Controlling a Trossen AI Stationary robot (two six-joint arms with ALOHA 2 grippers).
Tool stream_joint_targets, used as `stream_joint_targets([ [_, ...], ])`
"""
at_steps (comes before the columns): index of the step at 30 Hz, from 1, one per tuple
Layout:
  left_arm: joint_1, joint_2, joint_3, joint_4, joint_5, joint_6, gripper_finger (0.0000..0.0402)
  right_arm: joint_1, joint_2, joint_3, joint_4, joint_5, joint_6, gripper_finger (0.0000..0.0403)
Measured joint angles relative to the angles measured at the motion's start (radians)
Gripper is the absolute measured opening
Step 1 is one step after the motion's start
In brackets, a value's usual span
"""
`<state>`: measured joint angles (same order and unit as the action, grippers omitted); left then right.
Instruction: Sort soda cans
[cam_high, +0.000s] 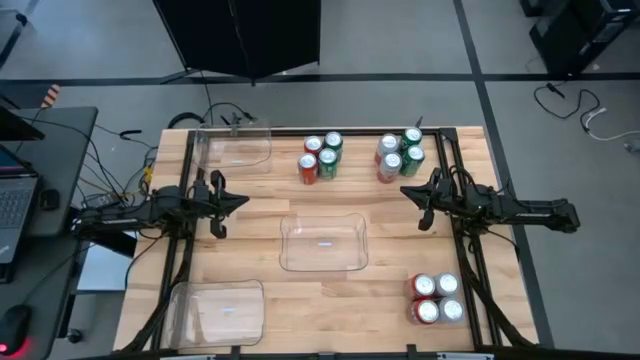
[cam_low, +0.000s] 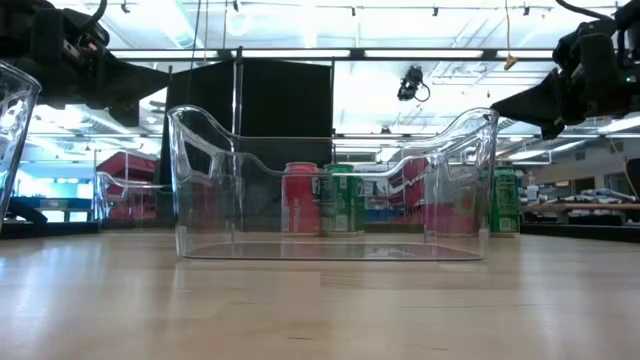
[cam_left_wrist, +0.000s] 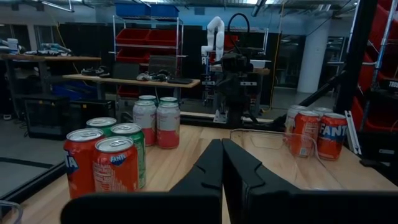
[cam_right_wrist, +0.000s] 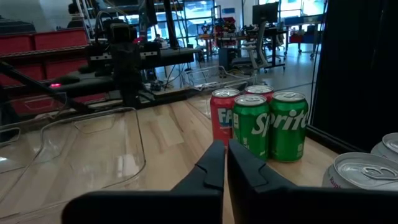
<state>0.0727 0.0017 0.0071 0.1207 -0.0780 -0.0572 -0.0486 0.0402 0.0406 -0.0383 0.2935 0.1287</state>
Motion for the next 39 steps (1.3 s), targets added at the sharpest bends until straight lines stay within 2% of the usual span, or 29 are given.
stream_joint_targets([
  [8,0.000,0.000,0.000,0.019,-0.001,0.000,0.0002,-0.001,0.000,0.000,0.030,0.010,0.000,0.0008],
  [24,0.000,0.000,0.000,0.071,-0.001,0.000,0.0002,-0.001,0.000,0.000,0.459,0.006,0.041,0.0005],
  [28,0.000,0.000,0.000,0.071,-0.001,0.000,0.0002,0.000,0.009,0.005,0.491,-0.087,0.092,0.0006],
  [33,0.000,0.000,0.000,0.076,-0.001,0.000,0.0002,0.002,0.083,0.044,0.488,-0.145,0.199,0.0020],
  [39,0.000,0.000,0.000,0.076,-0.001,0.000,0.0002,0.038,0.273,0.178,0.433,-0.190,0.210,0.0039],
])
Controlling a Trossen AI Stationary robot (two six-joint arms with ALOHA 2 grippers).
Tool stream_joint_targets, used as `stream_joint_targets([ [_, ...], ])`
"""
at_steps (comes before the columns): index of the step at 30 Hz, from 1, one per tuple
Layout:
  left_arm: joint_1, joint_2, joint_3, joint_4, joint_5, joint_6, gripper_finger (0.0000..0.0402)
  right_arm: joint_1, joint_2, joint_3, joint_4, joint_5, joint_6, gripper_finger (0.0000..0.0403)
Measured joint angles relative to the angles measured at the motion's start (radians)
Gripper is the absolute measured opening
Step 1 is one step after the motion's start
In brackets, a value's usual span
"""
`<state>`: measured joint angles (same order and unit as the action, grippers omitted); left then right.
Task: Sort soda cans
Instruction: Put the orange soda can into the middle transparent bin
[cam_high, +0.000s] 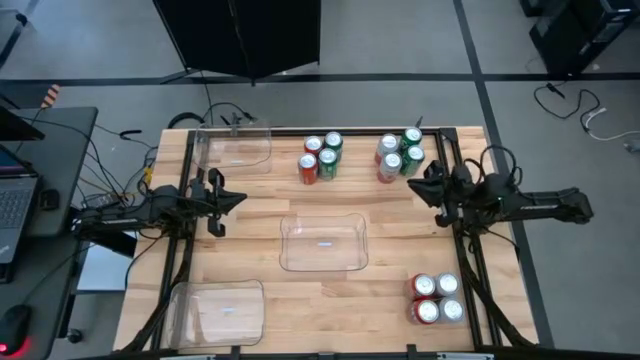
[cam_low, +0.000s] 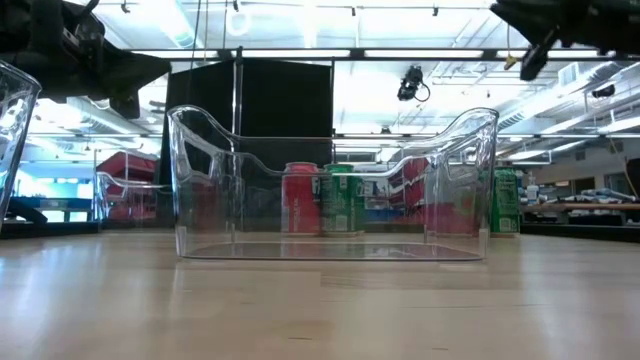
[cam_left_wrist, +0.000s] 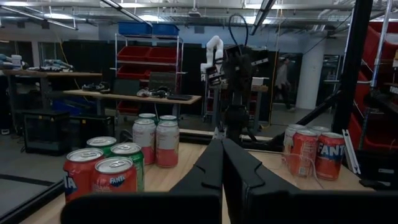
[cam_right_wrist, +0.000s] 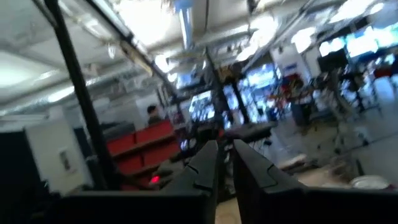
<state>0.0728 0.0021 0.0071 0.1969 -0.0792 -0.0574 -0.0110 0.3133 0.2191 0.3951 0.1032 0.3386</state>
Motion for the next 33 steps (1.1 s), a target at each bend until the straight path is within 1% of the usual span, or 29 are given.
stream_joint_targets([
  [3,0.000,0.000,0.000,0.000,0.000,0.000,0.0002,0.036,0.107,0.120,-0.136,0.012,-0.001,0.0040],
  [10,0.000,0.000,0.000,0.000,0.000,0.000,0.0002,0.115,0.333,0.433,-0.519,0.126,-0.008,0.0041],
  [13,0.000,0.000,0.000,-0.002,0.000,-0.003,0.0002,0.135,0.400,0.559,-0.673,0.144,-0.008,0.0045],
  [17,0.000,0.000,0.000,-0.008,0.000,-0.003,0.0002,0.146,0.467,0.688,-0.830,0.147,0.004,0.0066],
  [21,0.000,0.003,0.000,-0.015,0.000,-0.003,0.0002,0.164,0.514,0.768,-0.930,0.145,0.028,0.0097],
  [25,0.000,0.003,0.000,-0.053,0.000,-0.005,0.0002,0.217,0.558,0.825,-1.049,0.136,0.059,0.0134],
  [28,0.000,0.003,0.000,-0.095,0.001,-0.038,0.0002,0.282,0.592,0.846,-1.121,0.134,0.104,0.0166],
  [33,0.000,0.004,0.000,-0.123,0.001,-0.087,0.0002,0.421,0.652,0.848,-1.160,0.130,0.214,0.0221],
])
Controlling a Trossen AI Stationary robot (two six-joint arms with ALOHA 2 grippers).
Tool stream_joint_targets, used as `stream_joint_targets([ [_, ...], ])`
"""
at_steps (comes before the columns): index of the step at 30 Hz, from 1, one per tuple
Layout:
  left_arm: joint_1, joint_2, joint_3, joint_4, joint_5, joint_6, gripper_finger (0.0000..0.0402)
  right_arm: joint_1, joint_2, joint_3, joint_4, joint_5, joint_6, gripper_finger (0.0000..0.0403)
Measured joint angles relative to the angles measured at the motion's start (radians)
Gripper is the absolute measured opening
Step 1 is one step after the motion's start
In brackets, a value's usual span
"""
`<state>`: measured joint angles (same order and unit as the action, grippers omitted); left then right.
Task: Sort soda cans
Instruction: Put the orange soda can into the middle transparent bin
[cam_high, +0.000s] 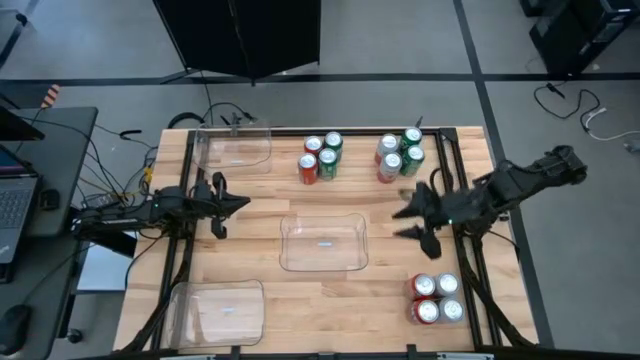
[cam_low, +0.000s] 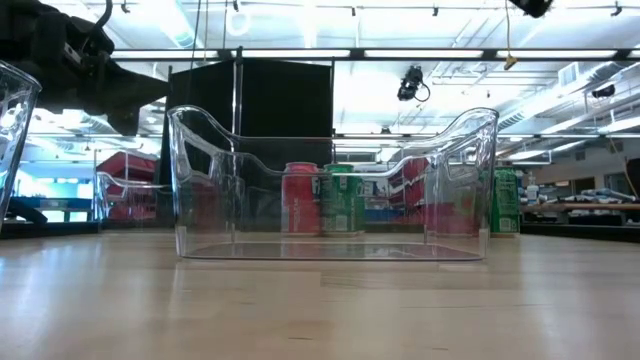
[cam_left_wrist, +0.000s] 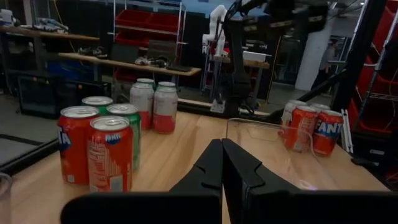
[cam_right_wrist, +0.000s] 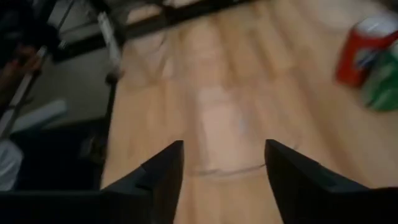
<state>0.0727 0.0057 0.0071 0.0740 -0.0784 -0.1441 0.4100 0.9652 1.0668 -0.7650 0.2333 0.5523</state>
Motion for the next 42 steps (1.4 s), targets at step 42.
stream_joint_targets([
  [42,-0.001,0.001,0.000,-0.060,0.002,-0.020,0.0002,0.399,0.402,0.002,-0.274,-0.211,0.653,0.0304],
])
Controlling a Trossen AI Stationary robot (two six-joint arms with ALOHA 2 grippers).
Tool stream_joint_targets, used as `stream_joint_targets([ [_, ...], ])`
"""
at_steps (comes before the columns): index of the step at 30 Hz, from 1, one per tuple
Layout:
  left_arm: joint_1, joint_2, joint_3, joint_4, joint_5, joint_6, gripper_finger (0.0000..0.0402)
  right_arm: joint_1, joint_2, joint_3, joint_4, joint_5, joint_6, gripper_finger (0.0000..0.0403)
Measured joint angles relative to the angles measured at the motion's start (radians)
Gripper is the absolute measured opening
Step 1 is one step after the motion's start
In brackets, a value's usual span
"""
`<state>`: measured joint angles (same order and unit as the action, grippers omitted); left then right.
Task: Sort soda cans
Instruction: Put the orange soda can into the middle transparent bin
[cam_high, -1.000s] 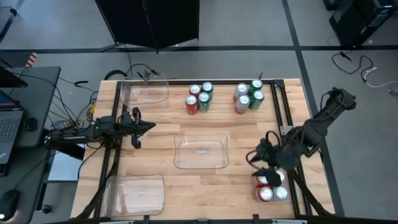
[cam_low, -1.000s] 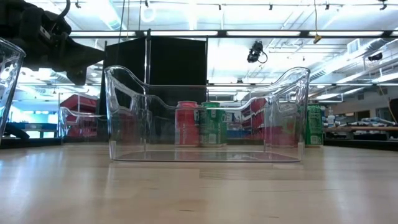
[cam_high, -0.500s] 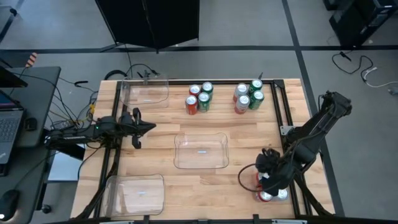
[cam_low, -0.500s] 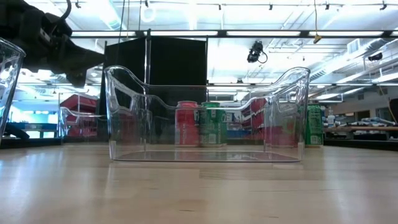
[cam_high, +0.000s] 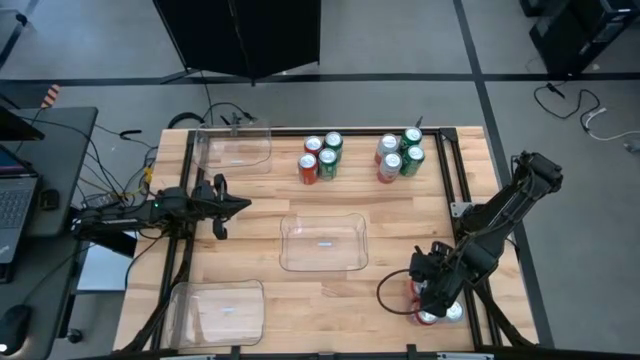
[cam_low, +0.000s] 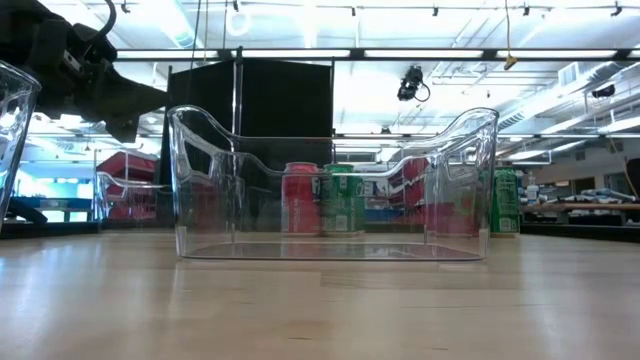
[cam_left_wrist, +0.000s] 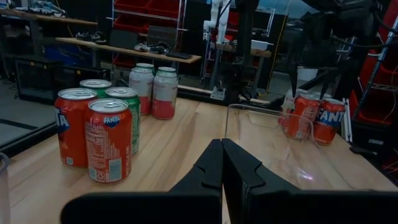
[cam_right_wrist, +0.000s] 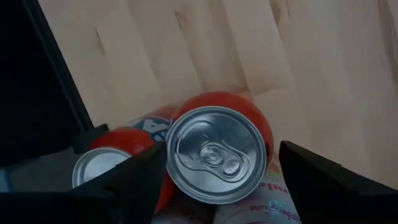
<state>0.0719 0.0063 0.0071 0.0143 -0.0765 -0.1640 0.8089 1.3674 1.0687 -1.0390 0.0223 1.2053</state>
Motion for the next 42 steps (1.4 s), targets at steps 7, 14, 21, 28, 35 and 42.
stream_joint_targets([
  [7,0.000,0.000,0.000,-0.002,0.000,0.001,0.0002,-0.004,0.027,0.001,0.032,-0.001,0.000,0.0341],
  [14,0.000,0.000,0.000,-0.002,0.000,0.002,0.0002,-0.046,0.035,-0.004,0.010,0.007,-0.011,0.0352],
  [21,0.000,0.000,0.000,-0.001,-0.001,0.002,0.0002,-0.124,0.033,-0.003,-0.055,0.008,-0.075,0.0353],
  [28,0.000,0.000,0.000,0.003,-0.002,0.003,0.0002,-0.209,0.033,-0.003,-0.169,0.010,-0.089,0.0353],
  [35,0.000,0.000,0.000,0.036,-0.007,0.003,0.0002,-0.288,0.033,-0.003,-0.282,-0.016,-0.109,0.0330],
  [42,0.000,0.000,0.000,0.042,-0.006,0.003,0.0002,-0.334,0.031,-0.003,-0.327,-0.024,-0.145,0.0142],
])
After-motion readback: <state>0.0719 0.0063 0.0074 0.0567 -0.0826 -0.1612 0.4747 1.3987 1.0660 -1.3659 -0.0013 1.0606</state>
